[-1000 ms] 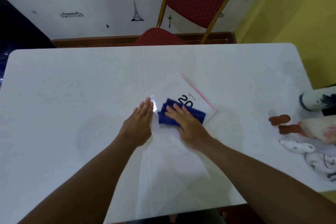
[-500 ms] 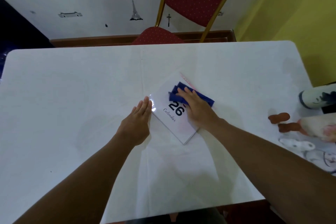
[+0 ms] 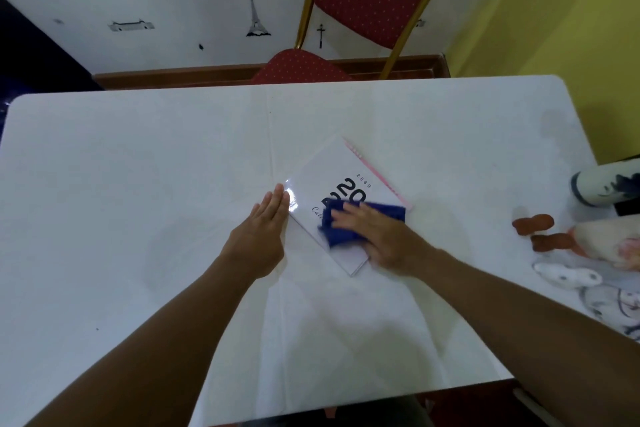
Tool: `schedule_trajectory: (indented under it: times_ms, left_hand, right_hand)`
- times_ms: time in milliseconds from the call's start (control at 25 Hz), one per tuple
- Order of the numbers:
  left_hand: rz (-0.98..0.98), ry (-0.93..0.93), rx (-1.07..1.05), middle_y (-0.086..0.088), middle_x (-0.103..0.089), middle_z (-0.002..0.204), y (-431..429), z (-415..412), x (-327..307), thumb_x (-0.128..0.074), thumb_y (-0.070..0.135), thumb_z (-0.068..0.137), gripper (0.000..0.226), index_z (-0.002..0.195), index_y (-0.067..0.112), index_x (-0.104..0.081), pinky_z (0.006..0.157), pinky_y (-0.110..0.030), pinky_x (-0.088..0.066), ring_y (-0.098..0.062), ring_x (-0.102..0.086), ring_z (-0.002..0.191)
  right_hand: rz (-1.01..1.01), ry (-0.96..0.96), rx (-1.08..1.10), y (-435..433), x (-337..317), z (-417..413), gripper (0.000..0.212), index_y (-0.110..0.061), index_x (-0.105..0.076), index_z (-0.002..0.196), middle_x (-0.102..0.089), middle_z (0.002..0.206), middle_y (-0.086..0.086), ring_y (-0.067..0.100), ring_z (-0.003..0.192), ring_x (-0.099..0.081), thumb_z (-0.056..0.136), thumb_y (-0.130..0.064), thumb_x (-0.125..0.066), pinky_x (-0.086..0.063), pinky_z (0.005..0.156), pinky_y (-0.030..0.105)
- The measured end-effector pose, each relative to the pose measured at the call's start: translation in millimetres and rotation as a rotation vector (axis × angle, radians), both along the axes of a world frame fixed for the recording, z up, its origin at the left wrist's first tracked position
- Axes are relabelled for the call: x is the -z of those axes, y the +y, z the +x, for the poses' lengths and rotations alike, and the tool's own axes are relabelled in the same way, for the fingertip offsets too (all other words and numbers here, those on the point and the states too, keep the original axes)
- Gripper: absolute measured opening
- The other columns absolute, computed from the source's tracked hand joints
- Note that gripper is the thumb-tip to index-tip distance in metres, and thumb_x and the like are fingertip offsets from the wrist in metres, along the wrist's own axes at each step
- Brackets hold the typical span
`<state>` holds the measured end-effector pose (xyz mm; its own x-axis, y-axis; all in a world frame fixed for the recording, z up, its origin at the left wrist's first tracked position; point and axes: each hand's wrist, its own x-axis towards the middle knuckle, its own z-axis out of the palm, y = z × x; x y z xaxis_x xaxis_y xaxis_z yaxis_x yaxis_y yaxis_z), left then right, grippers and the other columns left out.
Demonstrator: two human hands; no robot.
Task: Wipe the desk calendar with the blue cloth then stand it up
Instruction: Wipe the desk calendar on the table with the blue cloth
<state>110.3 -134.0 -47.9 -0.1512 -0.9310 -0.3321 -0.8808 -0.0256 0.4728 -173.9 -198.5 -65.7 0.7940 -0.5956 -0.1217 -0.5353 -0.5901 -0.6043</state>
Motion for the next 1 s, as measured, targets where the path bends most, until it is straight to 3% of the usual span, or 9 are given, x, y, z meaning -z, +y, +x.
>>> schedule_trajectory:
  times_ms: [120,240,400,560,720,880,1000]
  left_hand:
    - [-0.005,0.01,-0.007,-0.004,0.012,0.163,1,-1,-1,-0.038,-0.007,0.085,0.081,0.154,0.011,0.001,0.121,-0.032,-0.002,-0.018,0.008,0.15]
    - [0.022,0.009,-0.004,-0.003,0.015,0.163,0,-1,-3,-0.038,-0.007,0.087,0.081,0.154,0.012,0.005,0.121,-0.032,-0.001,-0.018,0.01,0.149]
    - [0.049,-0.012,0.003,-0.002,0.019,0.162,-1,-2,-3,-0.04,-0.004,0.09,0.081,0.154,0.013,0.008,0.12,-0.031,0.0,-0.016,0.013,0.148]
    - [0.04,-0.022,0.013,-0.003,0.018,0.162,0,0,-2,-0.04,-0.005,0.089,0.082,0.153,0.013,0.007,0.122,-0.035,-0.004,-0.018,0.012,0.148]
    - [0.023,-0.01,0.019,-0.004,0.016,0.162,0,0,-1,-0.038,-0.007,0.085,0.083,0.154,0.011,0.005,0.122,-0.035,-0.004,-0.019,0.01,0.149]
    - [0.015,-0.003,0.025,-0.004,0.015,0.162,1,1,1,-0.038,-0.008,0.086,0.082,0.154,0.01,0.004,0.122,-0.036,-0.005,-0.019,0.01,0.149]
    - [-0.01,-0.017,0.036,-0.006,0.014,0.163,3,0,2,-0.038,-0.001,0.09,0.077,0.154,0.01,0.003,0.122,-0.036,-0.003,-0.02,0.011,0.149]
  right_hand:
    - [0.107,0.081,0.231,-51,-2,44,0.066,-0.033,-0.031,0.16,-0.025,0.169,-0.002,0.02,0.157,-0.017,0.101,-0.007,-0.043,-0.02,0.126,0.048]
    - [0.131,0.11,0.245,-77,2,75,0.071,-0.037,-0.02,0.162,-0.013,0.172,-0.004,0.024,0.159,-0.007,0.104,-0.003,-0.041,-0.018,0.126,0.049]
    - [0.003,-0.006,0.158,-26,8,61,0.069,-0.017,-0.033,0.16,-0.025,0.169,-0.002,0.021,0.158,-0.014,0.096,0.007,-0.047,-0.008,0.129,0.042]
    - [0.017,-0.024,0.005,42,4,11,0.071,-0.016,-0.038,0.158,-0.031,0.167,-0.004,0.016,0.157,-0.017,0.092,0.007,-0.051,-0.006,0.128,0.034]
    - [0.025,0.007,-0.108,30,-3,-10,0.07,-0.017,-0.044,0.155,-0.036,0.163,-0.005,0.007,0.156,-0.02,0.09,0.008,-0.051,-0.01,0.128,0.03]
    - [0.04,0.019,0.112,-35,0,28,0.066,-0.016,-0.041,0.156,-0.036,0.163,-0.006,0.014,0.155,-0.024,0.094,0.005,-0.044,-0.012,0.128,0.035]
    - [0.067,0.011,0.239,-55,2,60,0.064,-0.017,-0.039,0.157,-0.03,0.165,-0.008,0.015,0.156,-0.018,0.099,0.008,-0.042,0.001,0.125,0.018]
